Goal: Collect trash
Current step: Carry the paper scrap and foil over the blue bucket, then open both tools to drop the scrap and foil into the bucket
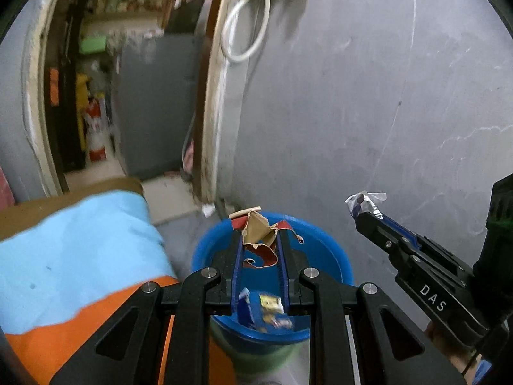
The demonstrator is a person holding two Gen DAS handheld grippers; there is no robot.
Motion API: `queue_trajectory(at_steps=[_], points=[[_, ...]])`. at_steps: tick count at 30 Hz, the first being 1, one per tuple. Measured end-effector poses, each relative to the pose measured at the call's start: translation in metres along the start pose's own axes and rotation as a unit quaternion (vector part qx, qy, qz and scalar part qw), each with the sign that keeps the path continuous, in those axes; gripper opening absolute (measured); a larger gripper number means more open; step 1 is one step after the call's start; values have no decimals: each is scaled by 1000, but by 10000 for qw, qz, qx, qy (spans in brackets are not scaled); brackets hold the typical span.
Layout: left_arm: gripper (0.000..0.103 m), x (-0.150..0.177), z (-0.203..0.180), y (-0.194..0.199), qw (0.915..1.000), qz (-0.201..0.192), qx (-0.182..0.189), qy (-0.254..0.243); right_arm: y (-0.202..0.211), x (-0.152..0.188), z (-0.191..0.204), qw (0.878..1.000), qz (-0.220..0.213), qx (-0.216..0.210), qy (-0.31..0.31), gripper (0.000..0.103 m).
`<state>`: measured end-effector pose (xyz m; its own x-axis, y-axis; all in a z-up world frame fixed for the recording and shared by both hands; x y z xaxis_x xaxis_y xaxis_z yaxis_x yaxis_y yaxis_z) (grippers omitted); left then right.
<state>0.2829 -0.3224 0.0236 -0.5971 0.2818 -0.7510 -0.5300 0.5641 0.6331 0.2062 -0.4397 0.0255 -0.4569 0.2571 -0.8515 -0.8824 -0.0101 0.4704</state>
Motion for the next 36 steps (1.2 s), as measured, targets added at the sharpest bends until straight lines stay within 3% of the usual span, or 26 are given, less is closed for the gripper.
queue_trajectory(at_steps=[7,13,18,36], points=[[18,8,2,-54,9960,853,130,217,-18,13,-22,9979,576,57,-293,22],[37,22,10,-80,9918,1241,17,313,-30,24,-33,9935,1027,77,-490,32],[42,24,15,-80,9917,1221,1,397,-28,26,-37,9927,1061,80,-569,43],[59,14,33,-34,9944,773,-276,669,-22,14,-35,9947,784,156,-642,55]])
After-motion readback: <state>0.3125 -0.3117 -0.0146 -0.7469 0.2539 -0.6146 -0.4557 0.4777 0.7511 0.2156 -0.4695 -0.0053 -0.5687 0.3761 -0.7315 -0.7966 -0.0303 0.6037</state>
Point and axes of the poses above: each gripper's, at about its wrist camera, not at the fingertips, and y roughly against the way its jaws point, z to its left, x to its underside, the point moved 4 cm from there along -y, roughly the way its jaws point, and after that the axes turned 6 degrees about z, right-handed, at the moved point
